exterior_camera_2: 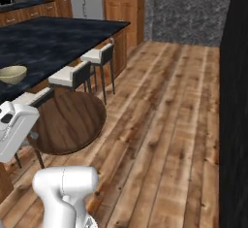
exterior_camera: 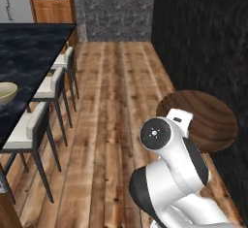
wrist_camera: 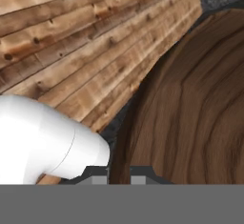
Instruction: Pick up the bowls from the cabinet and place each bowl in front of a stool on the dining counter.
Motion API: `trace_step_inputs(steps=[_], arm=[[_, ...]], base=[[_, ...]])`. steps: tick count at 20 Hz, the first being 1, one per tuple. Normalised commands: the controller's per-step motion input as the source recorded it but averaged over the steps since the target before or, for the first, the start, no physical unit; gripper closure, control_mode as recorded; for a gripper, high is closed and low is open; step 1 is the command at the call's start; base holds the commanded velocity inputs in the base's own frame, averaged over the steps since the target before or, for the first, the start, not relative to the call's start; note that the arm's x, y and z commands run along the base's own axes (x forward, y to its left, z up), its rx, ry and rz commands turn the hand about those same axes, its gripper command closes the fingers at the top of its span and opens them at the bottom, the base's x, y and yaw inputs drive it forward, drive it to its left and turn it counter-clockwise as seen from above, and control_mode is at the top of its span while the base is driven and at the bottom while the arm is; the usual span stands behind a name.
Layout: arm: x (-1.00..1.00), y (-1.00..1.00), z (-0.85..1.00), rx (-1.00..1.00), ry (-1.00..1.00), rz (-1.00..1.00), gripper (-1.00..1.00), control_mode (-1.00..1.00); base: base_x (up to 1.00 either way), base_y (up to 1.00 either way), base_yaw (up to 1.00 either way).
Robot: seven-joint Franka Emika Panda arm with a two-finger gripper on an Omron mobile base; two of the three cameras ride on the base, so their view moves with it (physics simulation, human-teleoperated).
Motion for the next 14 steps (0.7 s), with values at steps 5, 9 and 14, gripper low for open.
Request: trace_step_inputs(steps=[5, 9, 14], arm=[[0.00, 0.00, 0.00, 0.00, 0.00, 0.00, 1.00, 1.00], [0.00, 0.00, 0.00, 0.00, 0.00, 0.00, 1.00, 1.00], [0.00, 0.00, 0.00, 0.00, 0.00, 0.00, 1.00, 1.00]], base=[[1.00, -0.79, 0.48], [0.97, -0.72, 0.56], [0.83, -0.79, 0.55]])
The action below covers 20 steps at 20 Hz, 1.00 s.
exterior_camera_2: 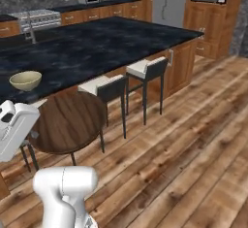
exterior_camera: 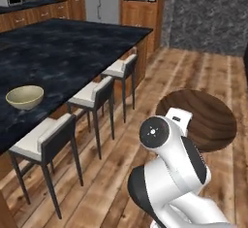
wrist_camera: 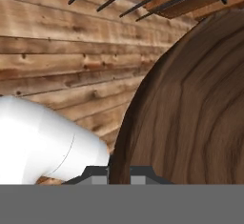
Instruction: Pick up the bowls from the cabinet and place each bowl in front of a stool on the dining counter.
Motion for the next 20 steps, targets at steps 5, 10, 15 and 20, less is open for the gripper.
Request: trace_step_inputs(steps=[5, 10, 15, 20], arm=[[0.00, 0.00, 0.00, 0.00, 0.00, 0.00, 1.00, 1.00], [0.00, 0.00, 0.00, 0.00, 0.00, 0.00, 1.00, 1.00], [0.00, 0.00, 0.00, 0.00, 0.00, 0.00, 1.00, 1.00], [0.00, 0.00, 0.00, 0.00, 0.00, 0.00, 1.00, 1.00]], base=[[0.63, -0.84, 0.56], [0.16, -0.85, 0.64], [0.00, -0.86, 0.68], [0.00, -0.95, 0.63]])
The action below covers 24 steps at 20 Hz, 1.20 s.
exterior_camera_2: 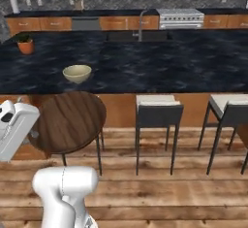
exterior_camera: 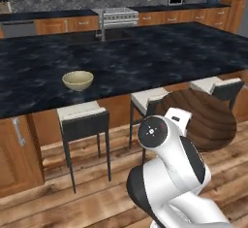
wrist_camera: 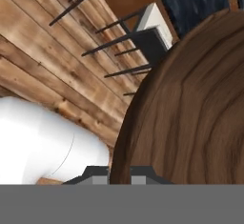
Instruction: Pick up the bowls from the cabinet and place each bowl in front of a stool on the dining counter.
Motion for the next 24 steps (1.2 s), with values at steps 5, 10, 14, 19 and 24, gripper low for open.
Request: trace_step_inputs(steps=[5, 10, 14, 19, 24], arm=[[0.00, 0.00, 0.00, 0.00, 0.00, 0.00, 1.00, 1.00], [0.00, 0.00, 0.00, 0.00, 0.00, 0.00, 1.00, 1.00], [0.00, 0.00, 0.00, 0.00, 0.00, 0.00, 1.00, 1.00], [0.00, 0.00, 0.00, 0.00, 0.00, 0.00, 1.00, 1.00], [0.00, 0.00, 0.00, 0.00, 0.00, 0.00, 1.00, 1.00]], base=[[0.12, -1.00, 0.43], [0.50, -1.00, 0.17], [0.75, -0.90, -0.01], [0.77, -0.34, -0.05], [0.76, 0.00, -0.10]])
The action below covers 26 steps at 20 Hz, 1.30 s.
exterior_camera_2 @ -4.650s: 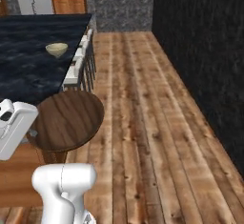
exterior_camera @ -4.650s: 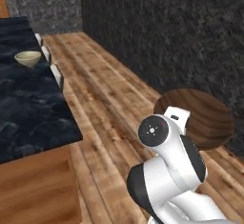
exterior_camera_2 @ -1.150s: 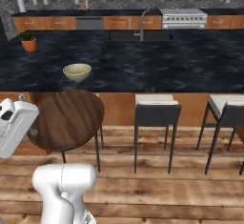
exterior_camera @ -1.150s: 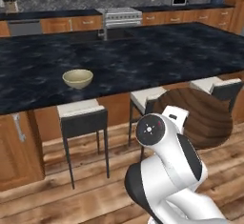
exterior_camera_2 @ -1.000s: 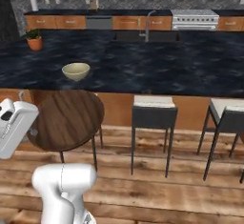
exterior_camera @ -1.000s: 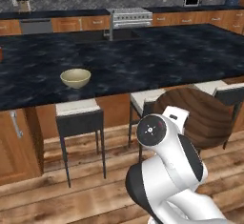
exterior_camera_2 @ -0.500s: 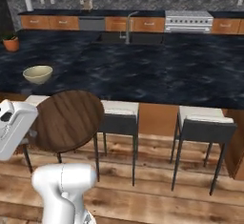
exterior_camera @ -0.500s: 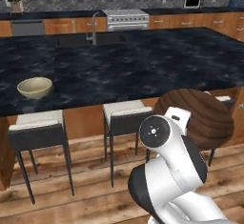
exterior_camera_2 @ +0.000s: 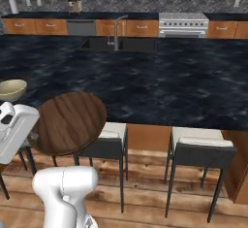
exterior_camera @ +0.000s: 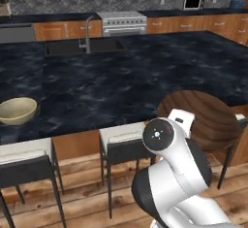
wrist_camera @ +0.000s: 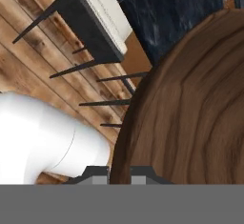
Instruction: Pick up the bowls from the cabinet and place each bowl in front of a stool on the dining counter.
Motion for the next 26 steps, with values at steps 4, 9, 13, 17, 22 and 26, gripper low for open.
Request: trace_step_inputs(steps=[4, 9, 13, 17, 22, 26], arm=[[0.00, 0.00, 0.00, 0.00, 0.00, 0.00, 1.00, 1.00], [0.00, 0.00, 0.00, 0.00, 0.00, 0.00, 1.00, 1.00], [0.00, 0.00, 0.00, 0.00, 0.00, 0.00, 1.00, 1.00], [0.00, 0.00, 0.00, 0.00, 0.00, 0.00, 1.00, 1.00], [0.00, 0.00, 0.00, 0.00, 0.00, 0.00, 1.00, 1.00], [0.00, 0.00, 0.00, 0.00, 0.00, 0.00, 1.00, 1.00]], base=[[0.66, 0.03, -0.09], [0.36, 0.04, -0.03], [0.34, 0.02, 0.00], [0.44, 0.12, 0.00], [0.44, 0.10, 0.00], [0.41, 0.04, 0.00]])
